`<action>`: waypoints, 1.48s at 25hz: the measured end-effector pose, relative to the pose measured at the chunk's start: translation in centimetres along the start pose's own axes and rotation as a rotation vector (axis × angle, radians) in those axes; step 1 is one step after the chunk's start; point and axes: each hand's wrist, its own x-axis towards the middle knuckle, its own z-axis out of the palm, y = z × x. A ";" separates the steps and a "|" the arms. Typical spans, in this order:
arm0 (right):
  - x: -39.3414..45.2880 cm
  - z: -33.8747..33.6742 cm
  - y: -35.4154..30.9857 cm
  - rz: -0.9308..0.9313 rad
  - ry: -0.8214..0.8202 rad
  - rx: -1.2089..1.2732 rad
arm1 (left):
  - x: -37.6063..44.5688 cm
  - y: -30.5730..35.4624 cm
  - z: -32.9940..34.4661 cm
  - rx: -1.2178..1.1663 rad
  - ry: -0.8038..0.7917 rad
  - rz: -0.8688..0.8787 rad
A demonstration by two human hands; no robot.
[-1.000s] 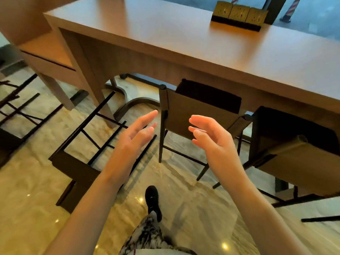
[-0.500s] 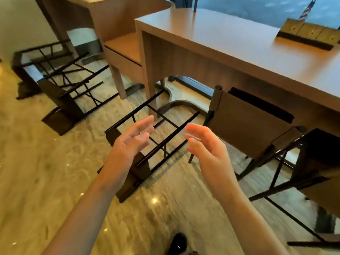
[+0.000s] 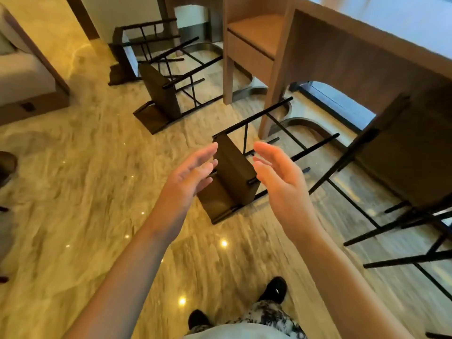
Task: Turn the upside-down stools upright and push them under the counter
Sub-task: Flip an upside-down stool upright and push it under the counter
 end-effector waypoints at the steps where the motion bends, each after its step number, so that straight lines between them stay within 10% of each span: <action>1: -0.6 1.9 0.0 0.006 -0.019 0.011 | -1.1 -0.1 -1.8 -0.005 0.016 -0.012; 14: 1.8 14.6 0.3 0.091 0.026 0.074 | -1.9 -0.4 -14.0 -0.002 0.045 -0.067; 37: 32.1 22.3 1.7 0.211 0.434 0.157 | 34.9 0.1 -23.6 0.026 -0.389 -0.154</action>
